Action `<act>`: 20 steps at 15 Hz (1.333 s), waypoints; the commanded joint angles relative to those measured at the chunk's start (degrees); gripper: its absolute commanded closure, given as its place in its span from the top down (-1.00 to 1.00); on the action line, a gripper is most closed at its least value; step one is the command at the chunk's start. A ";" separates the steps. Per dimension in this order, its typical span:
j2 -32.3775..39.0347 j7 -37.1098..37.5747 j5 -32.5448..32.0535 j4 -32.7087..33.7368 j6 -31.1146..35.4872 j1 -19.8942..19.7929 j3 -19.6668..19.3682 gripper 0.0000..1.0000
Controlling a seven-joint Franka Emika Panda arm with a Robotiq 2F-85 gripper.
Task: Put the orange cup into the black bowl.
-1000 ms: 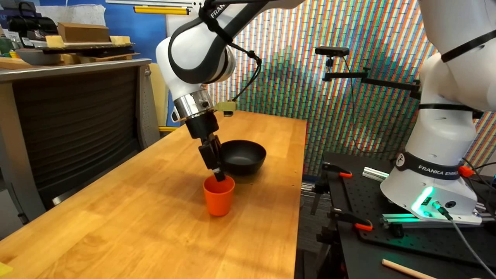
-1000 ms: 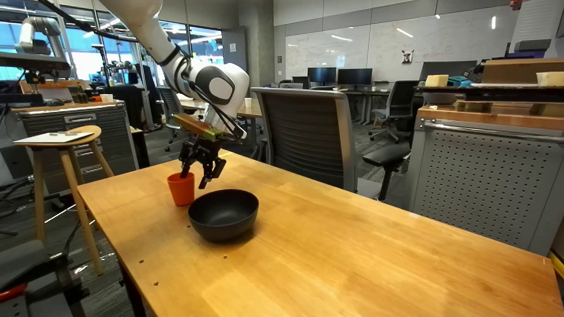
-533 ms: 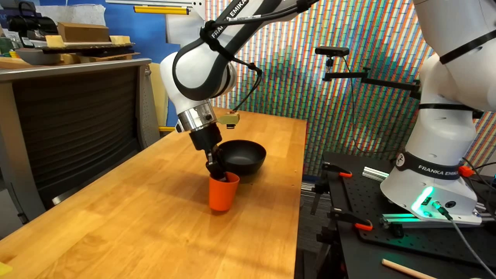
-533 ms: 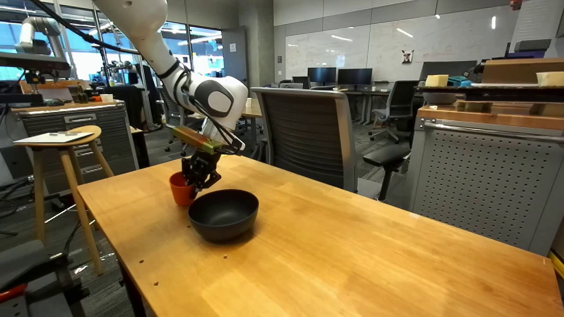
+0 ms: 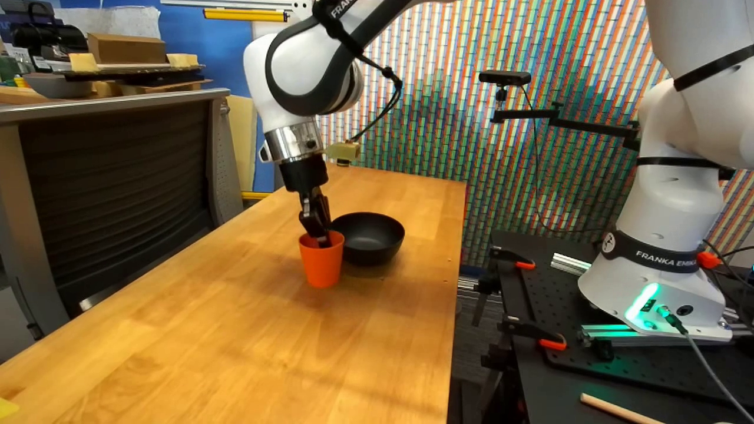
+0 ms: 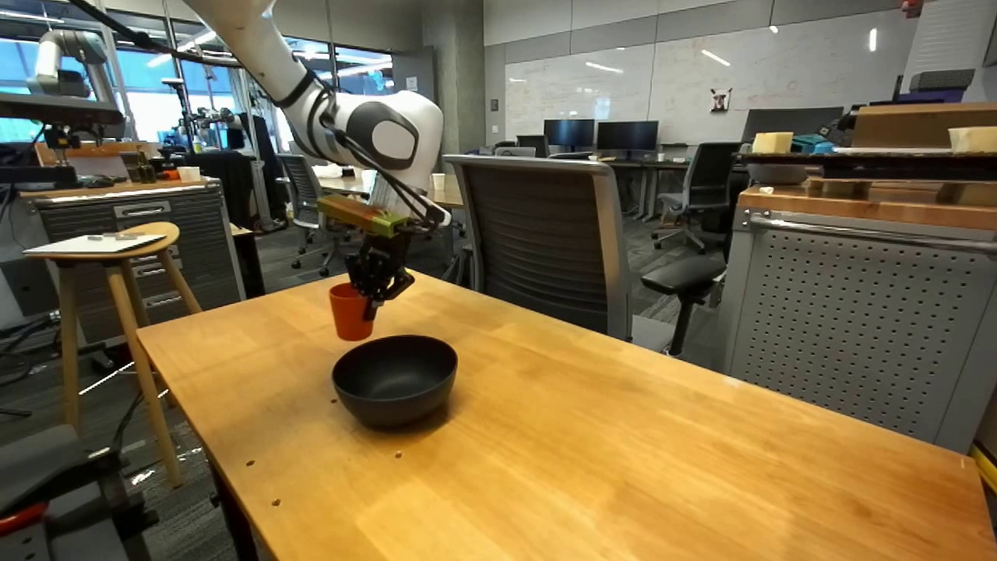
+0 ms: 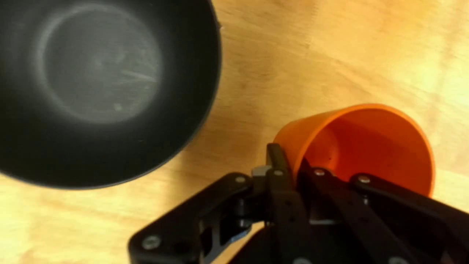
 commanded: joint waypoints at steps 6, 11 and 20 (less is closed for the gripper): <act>-13.03 14.50 -7.29 -8.70 3.21 -3.44 -7.73 -0.97; -9.11 15.76 -5.28 -9.90 3.30 -6.19 -8.48 -0.97; -0.95 13.29 -2.41 -8.18 8.88 -7.98 -7.42 -0.37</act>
